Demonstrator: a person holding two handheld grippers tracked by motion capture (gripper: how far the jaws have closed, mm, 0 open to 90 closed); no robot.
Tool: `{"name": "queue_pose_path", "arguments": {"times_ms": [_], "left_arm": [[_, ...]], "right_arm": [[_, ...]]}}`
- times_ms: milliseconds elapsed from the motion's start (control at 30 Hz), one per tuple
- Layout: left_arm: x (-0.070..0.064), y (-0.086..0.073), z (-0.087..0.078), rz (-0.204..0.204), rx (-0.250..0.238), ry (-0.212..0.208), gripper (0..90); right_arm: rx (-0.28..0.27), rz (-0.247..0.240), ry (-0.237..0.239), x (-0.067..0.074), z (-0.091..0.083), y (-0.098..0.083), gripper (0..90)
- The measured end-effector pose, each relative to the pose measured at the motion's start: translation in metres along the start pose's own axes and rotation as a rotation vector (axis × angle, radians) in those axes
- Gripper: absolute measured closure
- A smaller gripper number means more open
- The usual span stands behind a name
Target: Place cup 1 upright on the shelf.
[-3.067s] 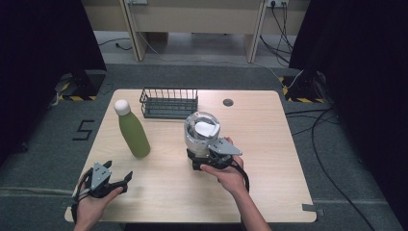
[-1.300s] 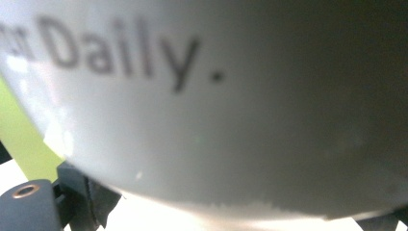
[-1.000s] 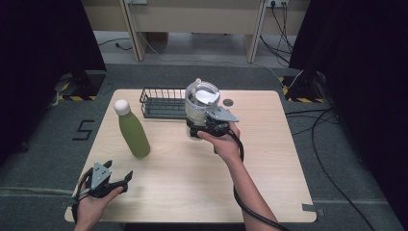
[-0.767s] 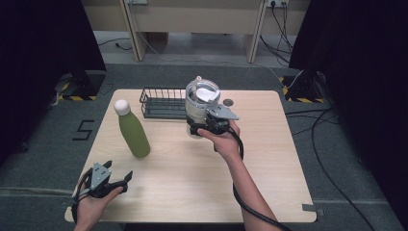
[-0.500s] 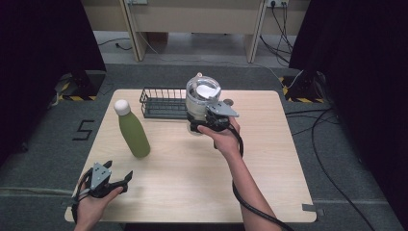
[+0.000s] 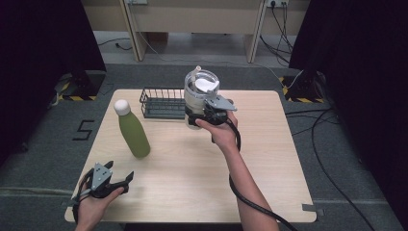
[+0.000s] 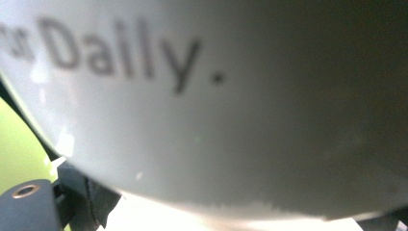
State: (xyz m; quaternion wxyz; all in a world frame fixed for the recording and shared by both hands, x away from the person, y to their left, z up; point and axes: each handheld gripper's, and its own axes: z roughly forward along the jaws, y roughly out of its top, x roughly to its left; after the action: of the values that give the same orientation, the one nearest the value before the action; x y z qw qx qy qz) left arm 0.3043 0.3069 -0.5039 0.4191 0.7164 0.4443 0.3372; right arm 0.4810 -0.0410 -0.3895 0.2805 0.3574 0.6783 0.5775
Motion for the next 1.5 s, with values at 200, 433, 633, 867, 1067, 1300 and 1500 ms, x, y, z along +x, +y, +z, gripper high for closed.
{"name": "queue_pose_path", "arguments": {"times_ms": [200, 433, 633, 867, 1067, 1300, 1500], "left_arm": [[0.0, 0.0, 0.0, -0.002, -0.003, 0.002, 14.4], [0.001, 0.0, 0.0, -0.002, 0.004, 0.0, 14.4], [0.001, 0.0, 0.001, -0.005, -0.001, 0.005, 14.4], [0.001, 0.0, 0.001, -0.006, -0.001, 0.004, 14.3], [0.001, -0.001, 0.002, -0.01, 0.0, 0.006, 14.4], [0.0, -0.001, 0.003, -0.01, 0.003, 0.001, 14.4], [0.0, -0.001, 0.003, -0.009, 0.005, 0.001, 14.4]], "right_arm": [[-0.006, 0.001, -0.006, -0.002, 0.004, 0.003, 10.0], [-0.01, 0.007, -0.011, -0.003, 0.009, 0.007, 10.0], [-0.016, 0.006, -0.012, -0.003, 0.014, 0.012, 10.0], [-0.018, 0.01, -0.018, -0.006, 0.02, 0.016, 10.0], [-0.021, 0.019, -0.025, -0.008, 0.024, 0.019, 10.0], [-0.027, 0.025, -0.03, -0.011, 0.029, 0.023, 10.0], [-0.03, 0.027, -0.025, -0.013, 0.034, 0.028, 10.0]]}}
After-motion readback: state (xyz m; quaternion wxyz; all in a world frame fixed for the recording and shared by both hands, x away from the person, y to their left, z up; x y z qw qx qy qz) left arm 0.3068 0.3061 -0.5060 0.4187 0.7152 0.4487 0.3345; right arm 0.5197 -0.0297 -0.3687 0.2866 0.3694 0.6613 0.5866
